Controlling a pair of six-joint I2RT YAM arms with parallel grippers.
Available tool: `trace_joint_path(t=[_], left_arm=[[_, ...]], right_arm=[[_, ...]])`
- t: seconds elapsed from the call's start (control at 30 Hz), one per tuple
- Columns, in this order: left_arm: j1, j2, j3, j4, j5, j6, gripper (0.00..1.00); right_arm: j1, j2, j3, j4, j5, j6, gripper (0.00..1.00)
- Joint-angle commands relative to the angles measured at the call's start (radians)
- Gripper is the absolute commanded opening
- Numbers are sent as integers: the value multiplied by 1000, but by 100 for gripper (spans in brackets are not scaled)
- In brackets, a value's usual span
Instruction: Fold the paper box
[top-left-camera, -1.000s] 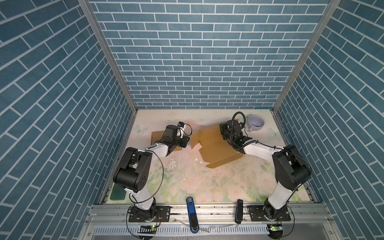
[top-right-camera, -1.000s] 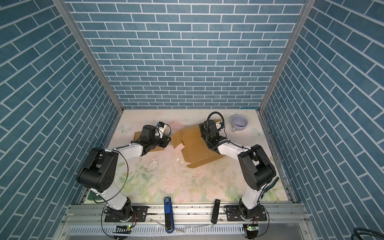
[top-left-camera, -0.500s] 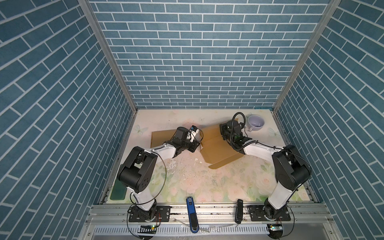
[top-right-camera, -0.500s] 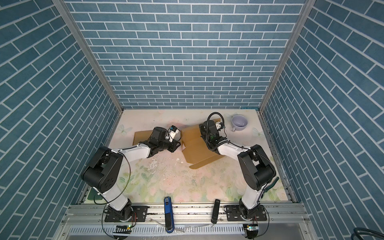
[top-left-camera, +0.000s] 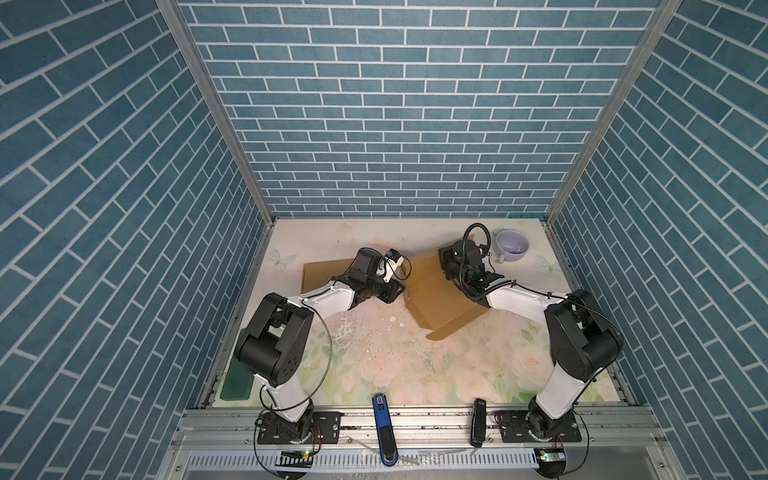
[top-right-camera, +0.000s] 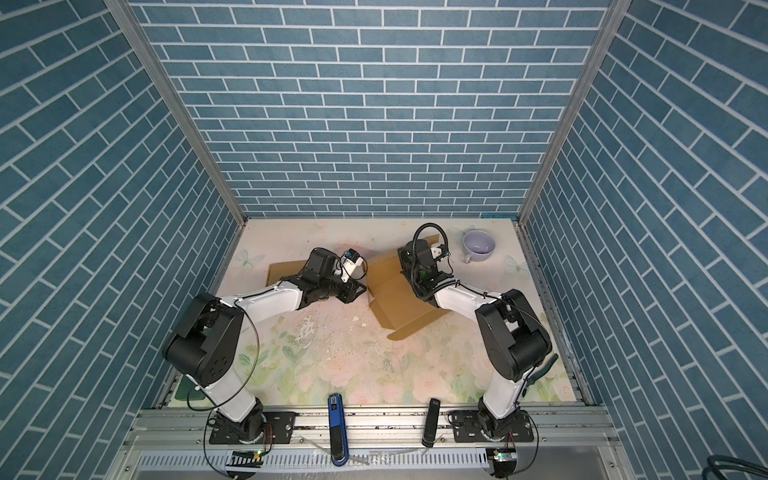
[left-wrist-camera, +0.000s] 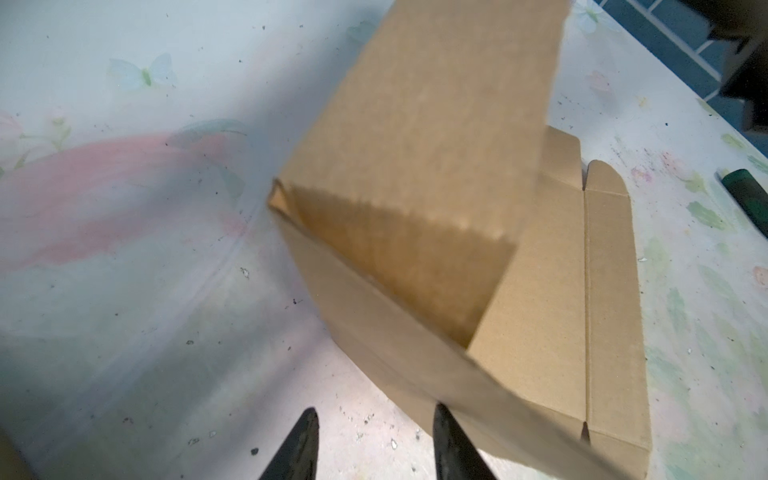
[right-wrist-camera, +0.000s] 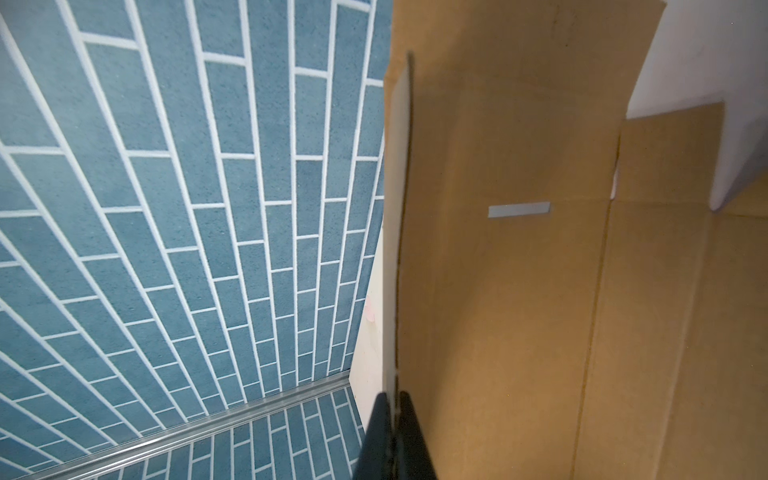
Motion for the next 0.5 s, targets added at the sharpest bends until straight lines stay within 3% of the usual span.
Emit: trace_joint_path(t=[0.0, 0.47], left_arm=[[-15, -29, 32, -21, 46, 24, 48], [15, -6, 40, -27, 70, 37, 51]], right_arm=[[21, 24, 54, -199, -33, -26, 0], [22, 79, 169, -269, -38, -45, 0]])
